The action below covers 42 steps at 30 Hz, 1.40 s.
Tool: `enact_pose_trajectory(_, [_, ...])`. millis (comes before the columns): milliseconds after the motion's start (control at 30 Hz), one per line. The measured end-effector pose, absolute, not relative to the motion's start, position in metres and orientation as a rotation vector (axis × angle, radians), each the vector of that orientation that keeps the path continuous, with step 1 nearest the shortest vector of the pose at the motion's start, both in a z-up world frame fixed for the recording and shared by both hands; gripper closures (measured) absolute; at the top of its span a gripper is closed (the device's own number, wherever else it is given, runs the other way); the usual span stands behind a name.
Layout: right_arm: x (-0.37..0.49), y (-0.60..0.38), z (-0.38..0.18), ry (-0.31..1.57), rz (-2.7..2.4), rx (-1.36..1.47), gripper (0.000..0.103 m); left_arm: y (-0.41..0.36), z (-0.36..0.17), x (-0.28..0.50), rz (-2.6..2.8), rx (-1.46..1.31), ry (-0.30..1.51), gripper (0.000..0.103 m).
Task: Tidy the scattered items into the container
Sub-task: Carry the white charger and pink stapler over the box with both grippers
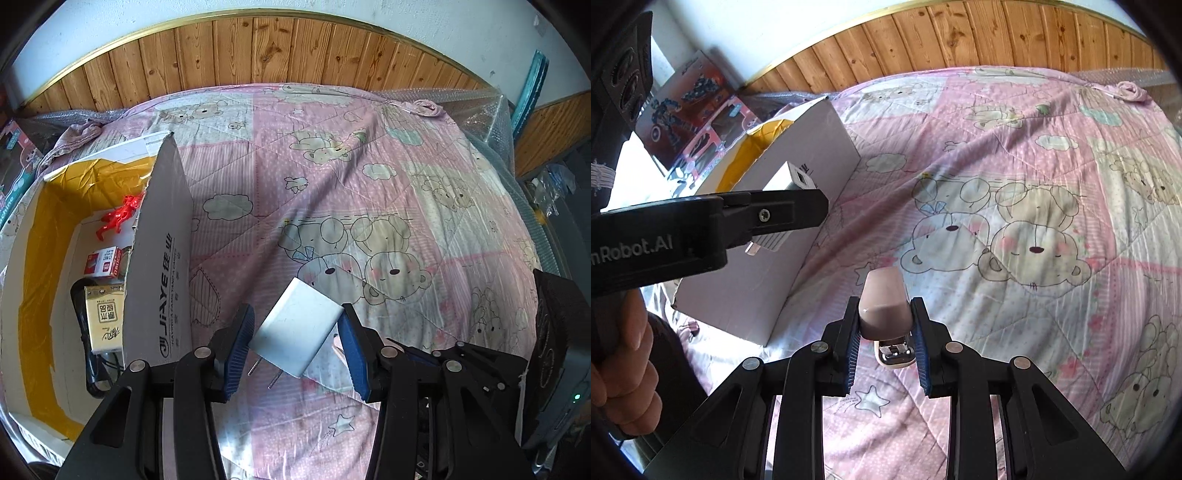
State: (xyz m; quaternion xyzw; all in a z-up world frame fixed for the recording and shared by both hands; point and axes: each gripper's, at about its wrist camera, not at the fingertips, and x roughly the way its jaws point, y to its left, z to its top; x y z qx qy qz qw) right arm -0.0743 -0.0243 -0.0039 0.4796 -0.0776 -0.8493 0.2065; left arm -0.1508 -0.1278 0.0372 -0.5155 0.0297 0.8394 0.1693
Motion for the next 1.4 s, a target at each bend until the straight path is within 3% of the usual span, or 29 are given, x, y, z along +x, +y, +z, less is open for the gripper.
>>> enact_pose_trajectory(1400, [0.008,-0.1,0.076,-0.13,-2.388,1.132,0.076,-0.239,0.107,-0.044,2.505,-1.217,-0.182,0.055])
